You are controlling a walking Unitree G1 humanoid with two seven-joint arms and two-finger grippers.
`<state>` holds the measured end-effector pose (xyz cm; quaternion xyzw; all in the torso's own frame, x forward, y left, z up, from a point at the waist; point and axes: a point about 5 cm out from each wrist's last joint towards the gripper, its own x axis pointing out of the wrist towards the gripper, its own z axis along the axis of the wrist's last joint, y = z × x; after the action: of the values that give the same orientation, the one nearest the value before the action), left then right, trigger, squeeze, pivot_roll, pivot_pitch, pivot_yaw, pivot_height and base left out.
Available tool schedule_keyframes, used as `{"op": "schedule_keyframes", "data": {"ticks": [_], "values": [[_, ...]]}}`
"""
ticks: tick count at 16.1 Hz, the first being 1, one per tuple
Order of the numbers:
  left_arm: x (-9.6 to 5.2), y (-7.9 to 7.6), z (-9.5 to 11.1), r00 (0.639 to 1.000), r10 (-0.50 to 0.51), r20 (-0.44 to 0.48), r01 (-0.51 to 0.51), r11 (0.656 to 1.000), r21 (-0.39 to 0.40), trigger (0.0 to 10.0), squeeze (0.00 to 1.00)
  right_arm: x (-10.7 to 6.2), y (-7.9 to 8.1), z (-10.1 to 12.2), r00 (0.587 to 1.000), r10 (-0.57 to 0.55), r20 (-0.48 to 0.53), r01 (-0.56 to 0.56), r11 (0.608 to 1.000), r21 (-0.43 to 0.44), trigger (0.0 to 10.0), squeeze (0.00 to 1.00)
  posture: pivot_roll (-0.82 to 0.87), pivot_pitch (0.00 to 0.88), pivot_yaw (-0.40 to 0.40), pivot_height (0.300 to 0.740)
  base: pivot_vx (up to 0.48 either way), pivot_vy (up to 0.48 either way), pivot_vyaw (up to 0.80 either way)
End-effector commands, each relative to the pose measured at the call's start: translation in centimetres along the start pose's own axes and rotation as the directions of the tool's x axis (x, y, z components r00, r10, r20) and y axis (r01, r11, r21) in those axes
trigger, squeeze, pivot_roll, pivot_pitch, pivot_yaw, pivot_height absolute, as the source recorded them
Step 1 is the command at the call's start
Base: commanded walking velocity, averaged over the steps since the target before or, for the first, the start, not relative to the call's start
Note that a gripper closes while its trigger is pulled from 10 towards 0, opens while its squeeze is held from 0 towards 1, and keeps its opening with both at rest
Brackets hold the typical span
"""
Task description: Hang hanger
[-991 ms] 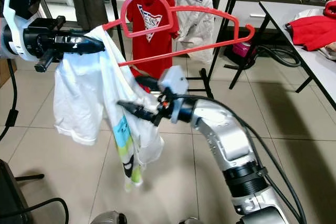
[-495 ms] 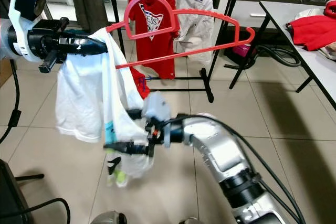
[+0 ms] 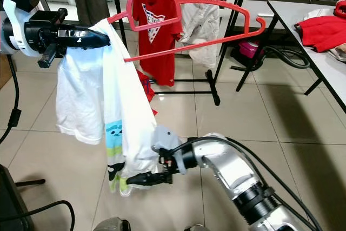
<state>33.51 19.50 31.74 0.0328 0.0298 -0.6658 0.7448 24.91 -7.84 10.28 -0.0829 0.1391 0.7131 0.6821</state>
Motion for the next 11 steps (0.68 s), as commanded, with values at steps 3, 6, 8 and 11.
{"op": "schedule_keyframes", "data": {"ticks": [3,6,8,11], "values": [[-0.9,-0.2,0.7,0.999,0.038,0.009,-0.038,0.999,0.037,0.0,0.0,-1.7,0.1,-0.8,1.0,-0.02,-0.021,0.02,0.999,0.028,0.0,0.0,0.02,0.046,0.014,0.74,0.0,0.0,0.0],[-1.9,-0.4,-0.9,0.996,0.071,-0.053,-0.069,0.997,0.031,0.0,0.0,-5.1,-0.3,-1.8,0.992,-0.112,-0.062,0.115,0.991,0.061,0.0,0.0,0.01,0.032,0.007,0.74,0.0,0.0,0.0],[-2.4,-0.6,-1.9,0.992,0.081,-0.097,-0.079,0.996,0.027,0.0,0.0,-6.4,-0.2,-2.2,0.986,-0.141,-0.088,0.147,0.987,0.067,0.0,0.0,0.01,0.028,0.004,0.74,0.0,0.0,0.0],[-3.7,-1.4,-3.8,0.984,0.105,-0.141,-0.107,0.994,-0.006,0.0,0.0,-10.4,-1.0,-2.9,0.951,-0.277,-0.139,0.289,0.954,0.077,0.0,0.0,0.0,0.014,-0.01,0.74,0.0,0.0,0.0]]}}
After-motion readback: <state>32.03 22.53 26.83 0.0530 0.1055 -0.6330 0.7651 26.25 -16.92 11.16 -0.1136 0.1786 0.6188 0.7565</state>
